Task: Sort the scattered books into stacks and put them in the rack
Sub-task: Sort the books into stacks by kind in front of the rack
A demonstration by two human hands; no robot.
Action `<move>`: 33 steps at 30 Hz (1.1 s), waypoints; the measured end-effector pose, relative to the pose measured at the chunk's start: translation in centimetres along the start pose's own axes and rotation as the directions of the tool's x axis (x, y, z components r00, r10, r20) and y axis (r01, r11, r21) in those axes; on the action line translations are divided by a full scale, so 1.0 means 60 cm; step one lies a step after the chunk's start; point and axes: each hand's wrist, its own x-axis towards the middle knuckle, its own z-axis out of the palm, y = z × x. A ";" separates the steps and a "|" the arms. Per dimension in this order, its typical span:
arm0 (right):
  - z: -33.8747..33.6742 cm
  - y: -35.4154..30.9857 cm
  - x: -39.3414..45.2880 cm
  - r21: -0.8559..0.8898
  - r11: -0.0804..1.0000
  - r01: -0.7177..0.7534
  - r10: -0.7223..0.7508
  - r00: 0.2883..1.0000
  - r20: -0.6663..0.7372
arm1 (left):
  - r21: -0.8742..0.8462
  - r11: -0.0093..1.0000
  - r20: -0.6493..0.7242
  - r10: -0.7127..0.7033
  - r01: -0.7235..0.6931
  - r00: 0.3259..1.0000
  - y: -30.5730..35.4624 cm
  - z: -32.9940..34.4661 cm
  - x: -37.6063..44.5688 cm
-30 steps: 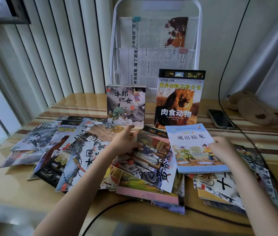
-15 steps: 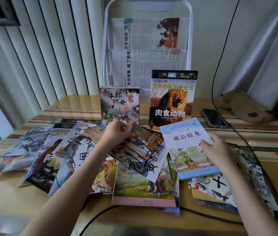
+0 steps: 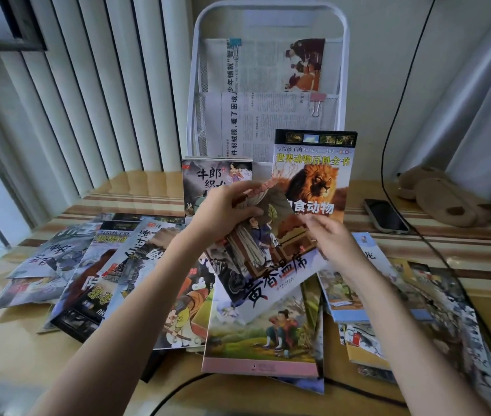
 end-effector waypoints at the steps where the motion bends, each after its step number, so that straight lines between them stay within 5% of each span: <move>1: 0.003 -0.004 0.006 0.008 1.000 0.005 -0.006 0.999 0.035 | 0.013 1.000 -0.029 0.017 -0.016 0.999 -0.003 -0.005 0.001; 4: 0.023 -0.006 0.043 -0.098 0.991 0.095 -0.086 0.992 0.095 | 0.090 0.991 -0.090 0.105 -0.097 0.990 -0.019 -0.020 0.015; 6: 0.043 0.002 0.086 -0.100 0.985 0.140 -0.147 0.986 -0.072 | 0.120 0.991 -0.298 0.095 -0.062 0.950 -0.038 -0.037 0.029; 9: 0.086 0.010 0.150 0.015 0.999 0.051 -0.043 0.938 -0.343 | -0.036 0.988 -0.566 -0.143 0.149 0.812 -0.093 -0.067 0.020; 13: 0.165 0.028 0.211 0.078 0.995 -0.054 0.075 0.954 -0.291 | -0.042 0.857 -0.373 -0.491 0.514 0.787 -0.193 -0.066 -0.037; 15: 0.197 0.045 0.225 -0.052 0.996 -0.074 0.059 0.967 -0.250 | 0.011 0.809 -0.262 -0.565 0.588 0.783 -0.221 -0.063 -0.071; 18: 0.222 0.059 0.231 -0.323 0.947 0.002 -0.103 0.950 -0.296 | 0.060 0.796 -0.211 -0.580 0.602 0.787 -0.235 -0.076 -0.104; 23: 0.229 0.046 0.219 -0.522 0.852 0.034 -0.333 0.805 -0.490 | 0.093 0.854 -0.082 -0.506 0.512 0.859 -0.232 -0.092 -0.122; 25: 0.233 0.028 0.199 -0.543 0.817 0.195 -0.389 0.881 -0.268 | 0.152 0.840 0.057 -0.534 0.521 0.844 -0.230 -0.100 -0.122; 27: 0.244 0.001 0.170 -0.384 0.883 0.269 -0.179 0.950 0.255 | 0.269 0.813 0.211 -0.574 0.517 0.791 -0.230 -0.110 -0.120; 29: 0.261 -0.030 0.136 -0.475 0.821 0.316 0.071 0.769 0.635 | 0.356 0.794 0.267 -0.591 0.492 0.761 -0.229 -0.117 -0.119; 31: 0.279 -0.047 0.111 -0.645 0.632 0.428 0.178 0.731 0.659 | 0.348 0.785 0.242 -0.603 0.512 0.760 -0.225 -0.119 -0.121; 33: 0.295 -0.058 0.098 -0.715 0.564 0.413 0.227 0.755 0.615 | 0.321 0.765 0.172 -0.627 0.559 0.760 -0.222 -0.120 -0.123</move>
